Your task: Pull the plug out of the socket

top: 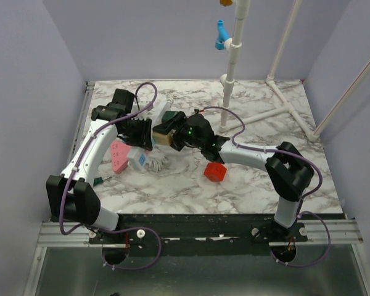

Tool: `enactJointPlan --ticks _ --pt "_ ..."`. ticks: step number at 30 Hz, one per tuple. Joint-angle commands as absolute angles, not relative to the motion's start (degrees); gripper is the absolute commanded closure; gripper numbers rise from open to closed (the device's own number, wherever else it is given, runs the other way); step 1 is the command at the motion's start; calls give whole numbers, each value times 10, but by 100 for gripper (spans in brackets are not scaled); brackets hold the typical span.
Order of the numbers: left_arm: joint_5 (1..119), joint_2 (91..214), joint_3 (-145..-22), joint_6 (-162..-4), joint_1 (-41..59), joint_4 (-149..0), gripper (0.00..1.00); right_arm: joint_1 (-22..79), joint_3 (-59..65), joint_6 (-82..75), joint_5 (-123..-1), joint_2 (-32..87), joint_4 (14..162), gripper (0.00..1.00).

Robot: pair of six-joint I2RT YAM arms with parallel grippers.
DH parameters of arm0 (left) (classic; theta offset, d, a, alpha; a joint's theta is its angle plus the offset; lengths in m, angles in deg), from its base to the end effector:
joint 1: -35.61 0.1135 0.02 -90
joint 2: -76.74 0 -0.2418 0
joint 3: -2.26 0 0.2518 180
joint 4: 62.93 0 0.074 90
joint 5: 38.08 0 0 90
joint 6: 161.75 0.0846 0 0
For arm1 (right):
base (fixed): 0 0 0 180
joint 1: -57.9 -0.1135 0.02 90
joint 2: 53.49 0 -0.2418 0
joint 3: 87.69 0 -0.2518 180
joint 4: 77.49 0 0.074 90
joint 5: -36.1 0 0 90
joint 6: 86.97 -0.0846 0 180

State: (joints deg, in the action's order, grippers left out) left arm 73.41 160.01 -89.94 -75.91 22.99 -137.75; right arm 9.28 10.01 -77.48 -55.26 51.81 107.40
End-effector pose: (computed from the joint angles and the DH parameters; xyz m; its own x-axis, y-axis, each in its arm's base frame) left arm 0.2887 -0.0964 0.2533 -0.9137 0.1354 -0.3832 0.2838 0.8875 -0.3631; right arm 0.3067 0.3512 0.1991 -0.7885 0.5967 -0.1494 0.0765 0.3362 0.9387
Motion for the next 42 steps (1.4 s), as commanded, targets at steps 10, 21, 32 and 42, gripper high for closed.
enactJointPlan --ticks 10,21,32,42 --pt "828 1568 -925 -754 248 -1345 100 96 92 -774 -535 493 1109 80" --pt "616 1567 -913 -721 251 -1256 100 99 125 -766 -518 424 1064 99" --pt "580 1562 -910 -712 256 -1241 100 99 183 -773 -517 379 1075 99" --pt "643 1559 -945 -704 268 -1270 100 111 237 -680 -483 301 951 99"
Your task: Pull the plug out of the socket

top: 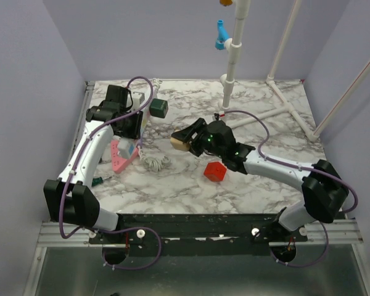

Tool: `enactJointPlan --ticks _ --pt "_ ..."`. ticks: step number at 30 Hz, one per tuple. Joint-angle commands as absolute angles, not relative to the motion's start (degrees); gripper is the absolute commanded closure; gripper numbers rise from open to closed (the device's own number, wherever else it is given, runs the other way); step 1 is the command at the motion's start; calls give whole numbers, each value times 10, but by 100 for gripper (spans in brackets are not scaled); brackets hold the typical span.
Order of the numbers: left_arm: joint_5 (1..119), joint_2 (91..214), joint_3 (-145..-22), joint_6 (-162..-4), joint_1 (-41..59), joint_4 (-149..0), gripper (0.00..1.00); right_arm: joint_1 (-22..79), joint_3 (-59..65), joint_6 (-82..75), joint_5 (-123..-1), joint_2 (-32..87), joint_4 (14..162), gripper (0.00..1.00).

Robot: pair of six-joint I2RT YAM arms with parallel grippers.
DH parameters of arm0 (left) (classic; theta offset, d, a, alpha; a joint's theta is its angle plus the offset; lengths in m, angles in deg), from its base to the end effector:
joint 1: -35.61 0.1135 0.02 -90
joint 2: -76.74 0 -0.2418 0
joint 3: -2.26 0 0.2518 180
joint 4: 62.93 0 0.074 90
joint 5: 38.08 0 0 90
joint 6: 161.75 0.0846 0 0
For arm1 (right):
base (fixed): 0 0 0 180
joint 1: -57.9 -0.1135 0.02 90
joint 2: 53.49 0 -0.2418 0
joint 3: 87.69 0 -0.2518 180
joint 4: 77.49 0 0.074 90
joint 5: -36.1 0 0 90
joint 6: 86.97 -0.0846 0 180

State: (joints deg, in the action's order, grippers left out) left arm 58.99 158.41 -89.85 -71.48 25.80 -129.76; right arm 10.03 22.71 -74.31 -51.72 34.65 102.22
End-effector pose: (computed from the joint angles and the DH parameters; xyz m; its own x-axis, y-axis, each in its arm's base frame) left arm 0.3136 -0.0648 0.2668 -0.8195 0.1464 -0.5540 0.2401 0.9656 -0.0999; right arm 0.2713 0.2952 0.2239 -0.7470 0.6276 -0.2194 0.0541 0.3863 0.9208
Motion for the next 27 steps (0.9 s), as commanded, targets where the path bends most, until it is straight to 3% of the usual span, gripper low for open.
enactJointPlan --ticks 1,7,23,27 --pt "660 1559 -952 -704 273 -1277 100 122 234 -669 -492 303 928 99" --pt "739 1560 -987 -714 297 -1316 100 159 174 -617 -577 396 831 99" --pt "797 1529 -971 -720 305 -1333 100 159 145 -557 -552 493 840 99" --pt "800 1528 -971 -720 305 -1334 100 159 135 -543 -534 505 813 93"
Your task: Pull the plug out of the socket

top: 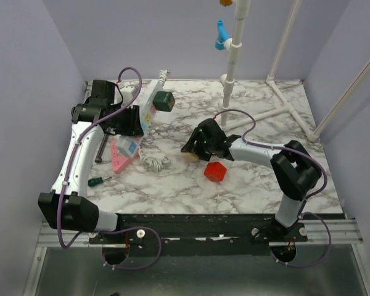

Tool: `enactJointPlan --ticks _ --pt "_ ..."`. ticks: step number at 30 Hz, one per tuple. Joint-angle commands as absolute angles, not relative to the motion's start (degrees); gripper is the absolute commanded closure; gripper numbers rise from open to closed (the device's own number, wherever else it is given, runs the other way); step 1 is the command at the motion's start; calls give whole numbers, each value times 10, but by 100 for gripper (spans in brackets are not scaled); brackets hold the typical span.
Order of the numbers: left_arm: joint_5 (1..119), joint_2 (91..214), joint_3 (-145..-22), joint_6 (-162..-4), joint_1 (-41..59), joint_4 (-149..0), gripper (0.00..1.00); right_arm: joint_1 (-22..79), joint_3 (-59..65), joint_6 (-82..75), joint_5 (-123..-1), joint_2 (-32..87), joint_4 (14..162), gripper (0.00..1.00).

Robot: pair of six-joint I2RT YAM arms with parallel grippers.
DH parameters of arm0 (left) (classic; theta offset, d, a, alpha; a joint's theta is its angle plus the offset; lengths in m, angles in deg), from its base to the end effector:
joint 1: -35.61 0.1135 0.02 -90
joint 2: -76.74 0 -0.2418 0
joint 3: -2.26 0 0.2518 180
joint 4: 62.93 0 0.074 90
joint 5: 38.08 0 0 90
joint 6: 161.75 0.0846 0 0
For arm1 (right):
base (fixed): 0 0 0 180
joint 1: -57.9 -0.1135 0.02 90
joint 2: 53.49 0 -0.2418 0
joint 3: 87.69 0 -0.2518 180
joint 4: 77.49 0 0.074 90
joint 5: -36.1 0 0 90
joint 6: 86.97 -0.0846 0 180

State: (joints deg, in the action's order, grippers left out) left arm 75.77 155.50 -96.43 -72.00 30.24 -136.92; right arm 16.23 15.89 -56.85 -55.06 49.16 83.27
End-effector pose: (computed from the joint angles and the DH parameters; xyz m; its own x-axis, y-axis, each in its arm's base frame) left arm 0.2939 -0.0620 0.3139 -0.8075 0.0719 -0.5855 0.3184 0.8887 -0.3299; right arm 0.3052 0.2739 0.1251 -0.8513 0.4000 -0.3394 0.1217 0.7800 0.6138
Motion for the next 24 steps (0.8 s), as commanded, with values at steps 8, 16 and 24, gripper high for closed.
enactJointPlan --ticks 8,16,24 --pt "795 1527 -971 -728 305 -1330 100 159 118 -523 -500 518 767 48" --pt "793 1525 -978 -730 305 -1335 100 158 131 -518 -467 500 732 21" --pt "789 1519 -978 -731 305 -1336 100 159 131 -502 -425 469 692 8"
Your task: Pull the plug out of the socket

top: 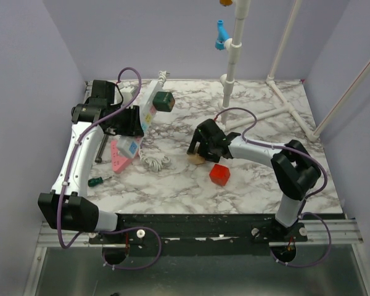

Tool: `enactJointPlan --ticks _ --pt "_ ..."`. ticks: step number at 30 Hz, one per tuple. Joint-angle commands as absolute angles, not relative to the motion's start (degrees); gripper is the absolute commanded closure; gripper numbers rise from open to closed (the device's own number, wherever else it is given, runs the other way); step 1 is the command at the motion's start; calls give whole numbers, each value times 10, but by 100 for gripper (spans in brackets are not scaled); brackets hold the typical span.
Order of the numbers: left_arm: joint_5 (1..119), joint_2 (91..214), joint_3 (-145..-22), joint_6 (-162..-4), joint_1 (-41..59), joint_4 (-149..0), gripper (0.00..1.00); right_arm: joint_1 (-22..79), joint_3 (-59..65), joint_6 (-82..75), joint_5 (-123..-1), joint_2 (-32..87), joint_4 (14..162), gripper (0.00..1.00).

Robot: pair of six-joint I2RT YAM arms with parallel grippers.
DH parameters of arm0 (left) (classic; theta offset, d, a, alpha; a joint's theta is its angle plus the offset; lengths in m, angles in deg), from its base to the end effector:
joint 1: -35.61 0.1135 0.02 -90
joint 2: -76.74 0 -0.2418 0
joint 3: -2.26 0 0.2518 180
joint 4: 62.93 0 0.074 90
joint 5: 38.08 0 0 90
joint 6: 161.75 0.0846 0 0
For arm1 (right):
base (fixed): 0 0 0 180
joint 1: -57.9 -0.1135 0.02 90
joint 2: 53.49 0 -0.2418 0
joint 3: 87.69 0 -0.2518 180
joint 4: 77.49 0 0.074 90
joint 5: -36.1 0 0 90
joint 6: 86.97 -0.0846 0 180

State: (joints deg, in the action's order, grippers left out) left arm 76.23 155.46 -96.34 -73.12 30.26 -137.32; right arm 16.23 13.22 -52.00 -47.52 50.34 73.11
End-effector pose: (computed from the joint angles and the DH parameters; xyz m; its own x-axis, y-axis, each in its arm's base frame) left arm 0.2927 -0.0624 0.3132 -0.8182 0.0547 -0.5724 0.3035 0.8866 -0.3490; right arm 0.3044 0.2583 0.1148 -0.8486 0.3350 -0.4096 0.1453 0.8918 0.4284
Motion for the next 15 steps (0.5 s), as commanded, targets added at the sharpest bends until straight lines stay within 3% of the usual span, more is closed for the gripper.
enactJointPlan --ticks 1,8,15 --pt "789 1520 -980 -731 305 -1337 100 159 127 -499 -411 460 682 8" --pt "782 1516 -973 -729 304 -1336 100 161 100 -458 -328 395 618 6" --pt "759 1498 -945 -687 304 -1333 100 161 8 -428 -367 350 627 0"
